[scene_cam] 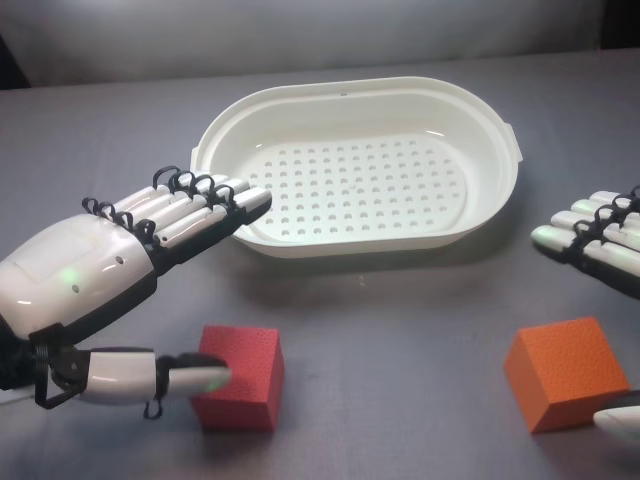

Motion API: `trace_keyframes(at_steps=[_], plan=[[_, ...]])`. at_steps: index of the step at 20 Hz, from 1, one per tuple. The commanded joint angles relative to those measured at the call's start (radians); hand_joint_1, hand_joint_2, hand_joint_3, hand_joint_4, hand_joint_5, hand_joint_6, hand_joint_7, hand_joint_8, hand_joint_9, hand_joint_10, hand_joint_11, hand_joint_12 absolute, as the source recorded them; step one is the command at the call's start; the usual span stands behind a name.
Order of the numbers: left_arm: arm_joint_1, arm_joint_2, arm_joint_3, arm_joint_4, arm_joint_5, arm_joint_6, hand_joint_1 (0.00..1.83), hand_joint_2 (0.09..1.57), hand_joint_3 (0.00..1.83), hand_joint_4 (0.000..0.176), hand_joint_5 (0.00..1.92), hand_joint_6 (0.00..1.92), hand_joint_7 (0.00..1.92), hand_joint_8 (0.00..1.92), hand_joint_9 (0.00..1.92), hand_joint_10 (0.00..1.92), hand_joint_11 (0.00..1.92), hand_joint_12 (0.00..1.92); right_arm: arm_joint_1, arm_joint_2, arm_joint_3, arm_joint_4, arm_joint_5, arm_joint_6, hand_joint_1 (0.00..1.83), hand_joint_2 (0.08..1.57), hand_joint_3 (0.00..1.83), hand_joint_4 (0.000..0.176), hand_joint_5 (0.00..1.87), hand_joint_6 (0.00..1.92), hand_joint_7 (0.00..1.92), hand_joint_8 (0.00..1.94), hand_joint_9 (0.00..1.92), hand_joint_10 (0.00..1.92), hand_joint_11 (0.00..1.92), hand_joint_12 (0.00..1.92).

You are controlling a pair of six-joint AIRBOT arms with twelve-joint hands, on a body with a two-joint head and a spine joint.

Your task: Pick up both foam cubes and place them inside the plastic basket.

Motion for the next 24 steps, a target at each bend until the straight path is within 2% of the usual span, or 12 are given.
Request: trace_keyframes(at_steps=[1,6,11,16,17,18,19,20,21,22,23,24], plan=[[-0.005,-0.002,-0.002,-0.009,-0.119,-0.003,0.72,0.98,0.02,0.069,0.0,0.0,0.0,0.0,0.0,0.0,0.0,0.0,0.001,0.0,0.004,0.002,0.113,0.002,0.54,1.06,0.02,0.0,0.0,0.0,0.0,0.0,0.0,0.0,0.0,0.0],[0.003,-0.002,-0.011,0.014,-0.106,-0.022,0.68,0.99,0.01,0.082,0.0,0.0,0.0,0.0,0.0,0.0,0.0,0.0,0.001,-0.002,0.003,0.0,0.104,0.004,0.54,1.06,0.02,0.0,0.0,0.0,0.0,0.0,0.0,0.0,0.0,0.0],[0.002,-0.046,0.019,0.058,-0.005,-0.073,0.69,0.98,0.0,0.039,0.0,0.0,0.0,0.0,0.0,0.0,0.0,0.0,0.005,-0.041,0.027,-0.003,0.044,0.004,0.64,1.03,0.0,0.0,0.0,0.0,0.0,0.0,0.0,0.0,0.0,0.0],[-0.02,-0.083,0.046,0.091,0.058,-0.09,0.79,0.97,0.0,0.065,0.0,0.0,0.0,0.0,0.03,0.01,0.0,0.0,0.046,-0.092,0.068,-0.003,-0.037,0.005,0.71,1.0,0.0,0.0,0.0,0.0,0.0,0.0,0.0,0.0,0.0,0.0],[-0.022,-0.088,0.05,0.095,0.067,-0.093,0.85,0.96,0.0,0.061,0.0,0.0,0.04,0.01,0.07,0.03,0.02,0.01,0.052,-0.1,0.075,-0.003,-0.052,0.005,0.71,1.01,0.0,0.0,0.0,0.0,0.0,0.0,0.0,0.0,0.0,0.0],[-0.023,-0.095,0.057,0.098,0.081,-0.098,0.91,0.95,0.01,0.055,0.03,0.0,0.09,0.01,0.13,0.02,0.0,0.33,0.063,-0.116,0.087,-0.004,-0.074,0.005,0.72,1.01,0.0,0.0,0.0,0.0,0.0,0.0,0.01,0.0,0.0,0.0],[-0.023,-0.101,0.064,0.098,0.089,-0.106,1.03,1.0,0.0,0.046,0.09,0.01,0.16,0.02,0.25,0.04,0.0,1.02,0.067,-0.124,0.093,-0.004,-0.081,0.005,0.74,1.01,0.0,0.0,0.0,0.0,0.03,0.01,0.06,0.02,0.03,0.02],[-0.023,-0.107,0.07,0.098,0.096,-0.115,1.08,1.05,0.01,0.013,0.21,0.03,0.29,0.03,0.39,0.09,0.0,1.38,0.071,-0.132,0.1,-0.003,-0.089,0.006,0.82,1.03,0.0,0.0,0.08,0.02,0.22,0.04,0.24,0.0,0.01,0.48],[-0.023,-0.112,0.075,0.098,0.105,-0.117,1.13,1.08,0.0,0.0,0.49,0.06,0.6,0.09,0.63,0.26,0.26,1.47,0.075,-0.142,0.109,-0.003,-0.102,0.01,0.9,1.09,0.0,0.0,0.29,0.04,0.46,0.06,0.44,0.06,0.0,1.05],[-0.023,-0.115,0.078,0.098,0.111,-0.117,1.19,1.09,0.0,0.0,0.69,0.08,0.81,0.17,0.73,0.73,0.53,1.54,0.081,-0.152,0.116,-0.003,-0.115,0.012,0.95,1.13,0.01,0.0,0.46,0.07,0.66,0.09,0.61,0.13,0.04,1.36],[-0.023,-0.117,0.08,0.098,0.112,-0.117,1.24,1.14,0.01,0.0,0.84,0.76,0.93,1.05,0.92,1.21,0.87,1.64,0.084,-0.157,0.122,-0.003,-0.125,0.012,1.18,1.16,0.0,0.0,0.72,0.89,0.92,0.97,0.83,0.78,0.47,1.64],[-0.024,-0.117,0.08,0.098,0.108,-0.117,1.24,1.16,0.01,0.0,0.87,0.94,0.9,1.3,0.96,1.34,0.96,1.64,0.086,-0.161,0.125,-0.004,-0.133,0.012,1.23,1.17,0.0,0.0,0.78,1.03,0.95,1.21,0.9,1.11,0.66,1.67]])
